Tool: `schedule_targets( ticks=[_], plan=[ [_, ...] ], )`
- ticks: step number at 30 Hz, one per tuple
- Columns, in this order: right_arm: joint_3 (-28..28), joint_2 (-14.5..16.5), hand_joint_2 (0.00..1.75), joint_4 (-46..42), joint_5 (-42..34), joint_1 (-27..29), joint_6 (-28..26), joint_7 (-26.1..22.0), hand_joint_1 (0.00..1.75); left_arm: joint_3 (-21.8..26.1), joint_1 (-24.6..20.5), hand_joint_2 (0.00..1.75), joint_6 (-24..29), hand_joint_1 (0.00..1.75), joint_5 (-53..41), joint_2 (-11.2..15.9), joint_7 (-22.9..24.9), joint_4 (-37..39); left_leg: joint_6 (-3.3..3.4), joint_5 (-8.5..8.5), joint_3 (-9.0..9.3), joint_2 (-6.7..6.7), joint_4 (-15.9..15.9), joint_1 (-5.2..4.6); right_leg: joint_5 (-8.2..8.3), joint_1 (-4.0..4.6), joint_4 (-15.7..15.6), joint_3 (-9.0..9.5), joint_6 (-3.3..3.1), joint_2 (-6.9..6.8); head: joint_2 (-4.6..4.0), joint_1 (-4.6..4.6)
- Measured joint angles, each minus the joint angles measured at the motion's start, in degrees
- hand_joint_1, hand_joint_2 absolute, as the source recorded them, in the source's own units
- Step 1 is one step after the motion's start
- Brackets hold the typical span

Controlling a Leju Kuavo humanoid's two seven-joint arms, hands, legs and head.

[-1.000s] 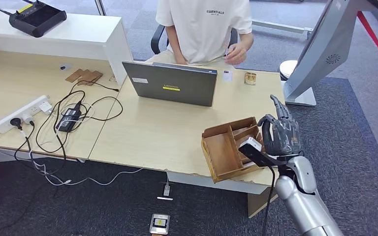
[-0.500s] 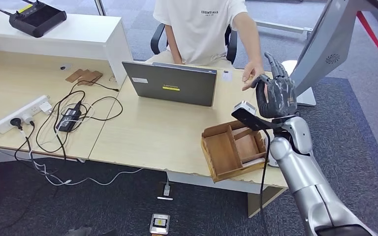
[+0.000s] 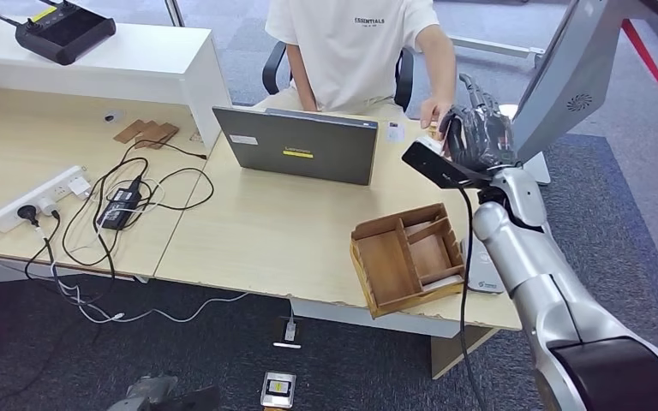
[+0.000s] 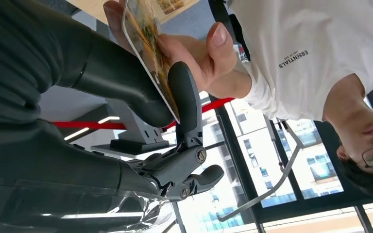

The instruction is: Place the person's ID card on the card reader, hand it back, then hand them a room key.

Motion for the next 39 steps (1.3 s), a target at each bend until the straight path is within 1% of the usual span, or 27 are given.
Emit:
schedule_targets(
  ticks=[1,4,5,12,18,21,23,26,29,32,35,39],
  plan=[
    [0.0,0.0,1.75,0.8,-0.1,-0.2,0.0,0.1,1.5,-0.2,-0.1,0.0,-0.1,0.0,-0.1,-0.1,-0.1,0.0,0.0,0.0,0.0,0.0,0.0,0.0,0.0,0.0,0.0,0.0,0.0,0.0,0.0,0.0],
    [-0.1,0.2,1.75,2.7,-0.6,-0.5,-0.2,0.0,0.19,-0.6,-0.4,0.0,-0.2,0.0,-0.3,-0.3,-0.4,0.0,0.0,0.0,0.0,0.0,0.0,0.01,0.0,0.01,0.0,-0.01,0.0,0.0,0.0,0.0],
    [-0.1,0.2,1.75,3.2,-0.7,-0.5,-0.3,0.0,0.0,-0.7,-0.4,0.0,-0.3,0.0,-0.4,-0.3,-0.4,0.0,0.0,0.0,0.0,0.0,0.0,0.01,-0.01,0.01,0.0,-0.01,0.0,0.0,0.0,0.0],
    [-0.3,0.4,1.75,5.6,-1.3,-0.9,-2.8,-1.2,0.0,-1.4,-0.5,0.0,-0.4,0.0,-0.7,-0.4,-0.7,0.0,-0.01,-0.01,-0.01,0.02,0.0,0.01,-0.01,0.01,0.0,-0.02,0.0,0.0,0.0,0.0],
    [-0.7,0.7,1.75,6.3,-0.7,-1.9,-7.3,-2.7,0.0,-1.6,-0.5,0.0,-0.4,0.0,-0.7,-0.4,-0.9,0.0,0.0,0.0,0.0,0.02,0.0,0.01,0.0,0.01,0.0,-0.01,0.0,0.0,0.0,0.0],
    [-0.8,0.4,1.75,5.9,2.2,-2.4,-12.5,-4.0,0.0,-1.6,-0.4,0.0,-0.4,0.0,-0.7,-0.4,-0.9,0.0,0.0,0.0,0.0,0.02,0.0,0.01,0.0,0.01,0.0,-0.01,0.0,0.0,0.0,0.01],
    [-1.0,-0.4,1.75,4.5,5.9,-2.5,-15.5,-4.9,0.0,-1.6,-0.4,0.0,-0.4,0.0,-0.7,-0.3,-0.9,0.0,0.0,0.0,0.01,0.02,0.0,0.01,0.0,0.01,0.0,-0.01,0.0,0.0,0.0,0.01],
    [-2.2,-1.7,1.75,0.9,12.6,-2.5,-16.5,-6.3,0.0,-1.6,-0.1,0.0,-0.3,0.0,-0.3,-0.2,-0.9,0.0,0.0,-0.01,0.01,0.02,0.0,0.01,0.0,0.01,0.0,-0.01,0.0,0.0,0.0,0.0],
    [-4.7,-3.2,1.75,-3.8,18.2,-2.1,-16.5,-9.1,0.0,-1.5,0.8,0.0,0.5,0.0,1.1,0.1,-0.9,0.0,0.0,-0.01,0.01,0.02,0.0,0.01,0.0,0.0,0.0,-0.01,0.0,0.0,0.0,0.01],
    [-8.7,-4.9,1.75,-9.3,21.2,-1.4,-16.5,-12.7,0.0,-1.3,2.3,0.0,1.9,0.0,3.1,0.7,-0.9,0.0,0.0,-0.01,0.02,0.01,0.0,0.01,-0.01,0.0,0.0,-0.01,0.0,0.0,0.0,0.01],
    [-13.2,-6.9,1.75,-14.2,21.3,-0.5,-16.5,-16.5,0.0,-0.5,4.1,0.0,3.6,0.0,5.4,1.3,-1.1,0.1,0.01,-0.02,0.04,0.01,0.0,0.0,-0.01,-0.01,0.0,-0.01,0.01,0.0,0.0,0.01],
    [-20.9,-9.5,1.75,-18.6,19.2,0.3,-16.5,-21.8,0.0,0.9,6.6,0.0,5.9,0.0,8.3,2.0,-1.7,0.3,0.04,-0.04,0.04,0.01,0.0,-0.03,-0.02,-0.04,-0.1,-0.03,0.02,0.01,0.01,0.01]
  ],
)
